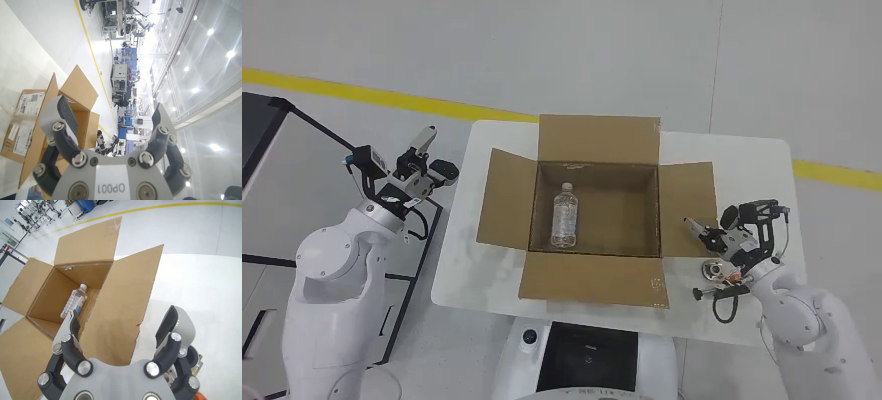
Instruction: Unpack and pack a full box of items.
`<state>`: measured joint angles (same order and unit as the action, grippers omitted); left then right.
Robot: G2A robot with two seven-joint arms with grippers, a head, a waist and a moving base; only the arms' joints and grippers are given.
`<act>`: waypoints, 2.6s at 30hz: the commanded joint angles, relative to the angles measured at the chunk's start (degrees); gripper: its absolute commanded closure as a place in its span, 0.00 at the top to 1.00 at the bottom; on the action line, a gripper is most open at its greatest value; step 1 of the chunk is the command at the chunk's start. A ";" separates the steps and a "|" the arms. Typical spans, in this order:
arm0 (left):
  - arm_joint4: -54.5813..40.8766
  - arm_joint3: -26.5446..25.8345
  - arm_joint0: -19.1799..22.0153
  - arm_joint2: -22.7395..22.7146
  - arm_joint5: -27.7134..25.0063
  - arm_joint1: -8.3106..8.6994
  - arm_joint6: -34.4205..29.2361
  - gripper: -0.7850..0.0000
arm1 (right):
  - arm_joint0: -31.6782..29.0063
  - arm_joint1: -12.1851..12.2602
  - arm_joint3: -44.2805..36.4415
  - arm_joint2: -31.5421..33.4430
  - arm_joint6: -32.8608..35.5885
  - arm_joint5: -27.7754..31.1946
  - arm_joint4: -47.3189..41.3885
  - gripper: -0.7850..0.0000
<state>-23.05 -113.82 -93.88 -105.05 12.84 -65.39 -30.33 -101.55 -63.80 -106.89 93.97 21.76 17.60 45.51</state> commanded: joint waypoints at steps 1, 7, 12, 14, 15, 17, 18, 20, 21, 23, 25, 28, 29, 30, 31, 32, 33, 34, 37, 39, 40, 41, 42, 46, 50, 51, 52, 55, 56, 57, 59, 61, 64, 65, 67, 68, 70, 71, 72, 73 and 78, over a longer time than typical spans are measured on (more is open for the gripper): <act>0.00 0.00 0.00 0.00 0.00 0.00 0.00 1.00 | 0.00 0.00 0.00 0.00 0.00 0.00 0.00 1.00; 0.00 0.00 0.00 0.00 0.00 0.00 0.00 1.00 | -2.50 0.50 -3.75 4.91 3.62 0.27 -1.42 1.00; 0.00 0.00 0.00 0.00 0.00 0.00 0.00 1.00 | -9.48 1.39 -12.98 20.97 15.57 -2.02 -8.83 1.00; 0.00 0.00 0.00 0.00 0.00 0.00 0.00 1.00 | -12.71 1.76 -15.21 28.15 23.91 -2.81 -10.87 1.00; 0.00 0.00 0.00 0.00 0.00 0.00 0.00 1.00 | -13.94 1.88 -16.26 31.35 27.56 -4.05 -11.45 1.00; 0.00 0.00 0.00 0.00 0.00 0.00 0.00 1.00 | -16.40 2.22 -18.26 35.71 36.90 -4.98 -12.31 1.00; 0.00 0.00 0.00 0.00 0.00 0.00 0.00 1.00 | -16.06 2.37 -18.44 37.65 38.35 -4.90 -13.72 1.00; 0.00 0.00 0.00 0.00 0.00 0.00 0.00 1.00 | -15.04 2.52 -17.12 38.98 38.80 -5.03 -15.63 1.00; 0.00 0.00 0.00 0.00 0.00 0.00 0.00 1.00 | -15.04 2.52 -17.12 38.98 38.80 -5.03 -15.63 1.00; 0.00 0.00 0.00 0.00 0.00 0.00 0.00 1.00 | -15.04 2.52 -17.12 38.98 38.80 -5.03 -15.63 1.00; 0.00 0.00 0.00 0.00 0.00 0.00 0.00 1.00 | -15.04 2.52 -17.12 38.98 38.80 -5.03 -15.63 1.00; 0.00 0.00 0.00 0.00 0.00 0.00 0.00 1.00 | -15.04 2.52 -17.12 38.98 38.80 -5.03 -15.63 1.00; 0.00 0.00 0.00 0.00 0.00 0.00 0.00 1.00 | -15.04 2.52 -17.12 38.98 38.80 -5.03 -15.63 1.00; 0.00 0.00 0.00 0.00 0.00 0.00 0.00 1.00 | -15.04 2.52 -17.12 38.98 38.80 -5.03 -15.63 1.00; 0.00 0.00 0.00 0.00 0.00 0.00 0.00 1.00 | -15.04 2.52 -17.12 38.98 38.80 -5.03 -15.63 1.00; 0.00 0.00 0.00 0.00 0.00 0.00 0.00 1.00 | -15.04 2.52 -17.12 38.98 38.80 -5.03 -15.63 1.00; 0.00 0.00 0.00 0.00 0.00 0.00 0.00 1.00 | -15.04 2.52 -17.12 38.98 38.80 -5.03 -15.63 1.00; 0.00 0.00 0.00 0.00 0.00 0.00 0.00 1.00 | -15.04 2.52 -17.12 38.98 38.80 -5.03 -15.63 1.00; 0.00 0.00 0.00 0.00 0.00 0.00 0.00 1.00 | -15.04 2.52 -17.12 38.98 38.80 -5.03 -15.63 1.00; 0.00 0.00 0.00 0.00 0.00 0.00 0.00 1.00 | -15.04 2.52 -17.12 38.98 38.80 -5.03 -15.63 1.00; 0.00 0.00 0.00 0.00 0.00 0.00 0.00 1.00 | -15.04 2.52 -17.12 38.98 38.80 -5.03 -15.63 1.00; 0.00 0.00 0.00 0.00 0.00 0.00 0.00 1.00 | -15.04 2.52 -17.12 38.98 38.80 -5.03 -15.63 1.00; 0.00 0.00 0.00 0.00 0.00 0.00 0.00 1.00 | -15.04 2.52 -17.12 38.98 38.80 -5.03 -15.63 1.00; 0.00 0.00 0.00 0.00 0.00 0.00 0.00 1.00 | -15.04 2.52 -17.12 38.98 38.80 -5.03 -15.63 1.00; 0.00 0.00 0.00 0.00 0.00 0.00 0.00 1.00 | -16.94 2.77 -16.27 33.97 43.04 -3.93 -10.76 0.00; 0.00 0.00 0.00 0.00 0.00 0.00 0.00 1.00 | -16.76 2.92 -16.66 31.79 44.30 -4.28 -8.22 0.00; 0.00 0.00 0.00 0.00 0.00 0.00 0.00 1.00 | -15.99 3.04 -16.32 29.95 44.31 -5.27 -5.54 0.00; 0.00 0.00 0.00 0.00 0.00 0.00 0.00 1.00 | -12.65 3.35 -14.49 24.13 43.84 -7.83 0.46 0.00; 0.00 0.00 0.00 0.00 0.00 0.00 0.00 1.00 | -11.45 3.50 -14.11 22.79 43.95 -8.42 3.13 0.00; 0.00 0.00 0.00 0.00 0.00 0.00 0.00 1.00 | -10.02 3.56 -13.44 21.68 43.96 -9.59 3.73 0.00; 0.00 0.00 0.00 0.00 0.00 0.00 0.00 1.00 | -7.06 3.84 -12.63 20.45 45.46 -11.21 5.76 0.00; 0.00 0.00 0.00 0.00 0.00 0.00 0.00 1.00 | -4.10 4.32 -11.39 18.34 50.11 -10.83 8.85 0.00; 0.00 0.00 0.00 0.00 0.00 0.00 0.00 1.00 | 1.66 4.81 -7.70 14.68 54.00 -11.36 11.85 0.00; 0.00 0.00 0.00 0.00 0.00 0.00 0.00 1.00 | 3.76 4.91 -5.92 13.43 54.93 -11.66 12.32 0.00; 0.00 0.00 0.00 0.00 0.00 0.00 0.00 1.00 | 7.28 5.16 -2.50 10.83 57.48 -11.29 14.49 0.00; 0.00 0.00 0.00 0.00 0.00 0.00 0.00 1.00 | 8.92 5.21 -0.88 9.69 58.64 -11.25 14.25 0.00; 0.00 0.00 0.00 0.00 0.00 0.00 0.00 1.00 | 11.53 5.40 1.72 7.96 60.48 -10.55 15.73 0.00; 0.00 0.00 0.00 0.00 0.00 0.00 0.00 1.00 | 12.60 5.41 3.09 7.14 61.24 -10.26 15.16 0.00; 0.00 0.00 0.00 0.00 0.00 0.00 0.00 1.00 | 13.60 5.47 4.24 6.52 61.79 -9.95 15.30 0.00; 0.00 0.00 0.00 0.00 0.00 0.00 0.00 1.00 | 14.30 5.52 5.12 5.77 62.07 -9.44 15.92 0.00; 0.00 0.00 0.00 0.00 0.00 0.00 0.00 1.00 | 16.13 5.62 8.61 3.71 61.80 -8.36 16.21 0.00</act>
<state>-23.05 -113.82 -93.88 -105.05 12.84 -65.39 -30.33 -85.72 -58.21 -98.93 97.90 83.59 9.06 61.83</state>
